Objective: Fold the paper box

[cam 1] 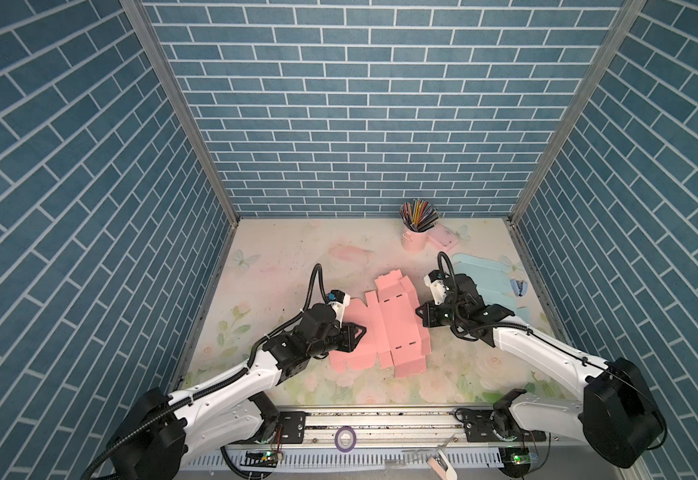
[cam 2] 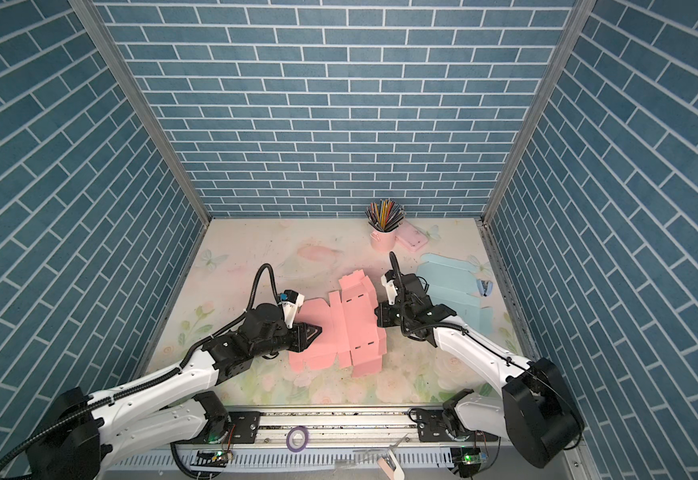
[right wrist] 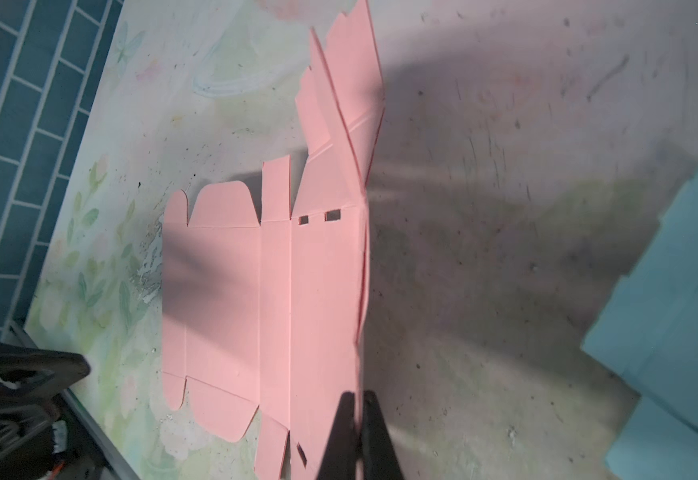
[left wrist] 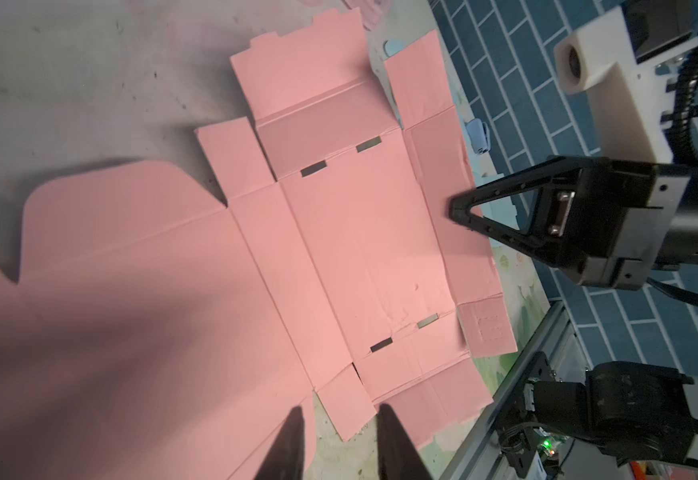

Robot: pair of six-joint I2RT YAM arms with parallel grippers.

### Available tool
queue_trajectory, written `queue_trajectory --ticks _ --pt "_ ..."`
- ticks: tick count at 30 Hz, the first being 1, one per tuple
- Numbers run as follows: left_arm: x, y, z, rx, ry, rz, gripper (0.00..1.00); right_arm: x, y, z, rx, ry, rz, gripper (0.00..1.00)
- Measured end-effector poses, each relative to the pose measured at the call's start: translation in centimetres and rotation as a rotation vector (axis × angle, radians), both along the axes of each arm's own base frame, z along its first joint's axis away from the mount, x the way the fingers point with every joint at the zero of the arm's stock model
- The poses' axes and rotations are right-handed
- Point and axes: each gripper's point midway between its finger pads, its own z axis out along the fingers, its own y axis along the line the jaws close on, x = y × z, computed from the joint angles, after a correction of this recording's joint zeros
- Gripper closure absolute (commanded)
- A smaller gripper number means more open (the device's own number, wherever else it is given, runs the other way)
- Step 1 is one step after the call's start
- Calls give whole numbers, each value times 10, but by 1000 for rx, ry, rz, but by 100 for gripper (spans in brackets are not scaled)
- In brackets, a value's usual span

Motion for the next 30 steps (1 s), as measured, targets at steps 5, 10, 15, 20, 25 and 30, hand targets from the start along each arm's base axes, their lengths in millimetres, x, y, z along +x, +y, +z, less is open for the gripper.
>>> queue_trajectory --ticks 5,10,15,20,25,30 --pt "11 -4 22 -31 -37 4 98 -7 5 7 -157 -105 120 100" --pt "35 1 21 -31 -24 53 100 -9 5 2 -318 -188 202 100" --pt "63 -10 24 -34 -14 62 100 -13 10 4 -389 -269 267 100" --pt "100 -17 40 -89 -41 87 100 -13 18 10 -432 -352 310 100" --pt "127 -22 52 -133 -56 97 100 -13 26 22 -443 -444 341 100" --pt "130 -38 52 -152 -50 58 100 -11 30 29 -460 -505 355 100"
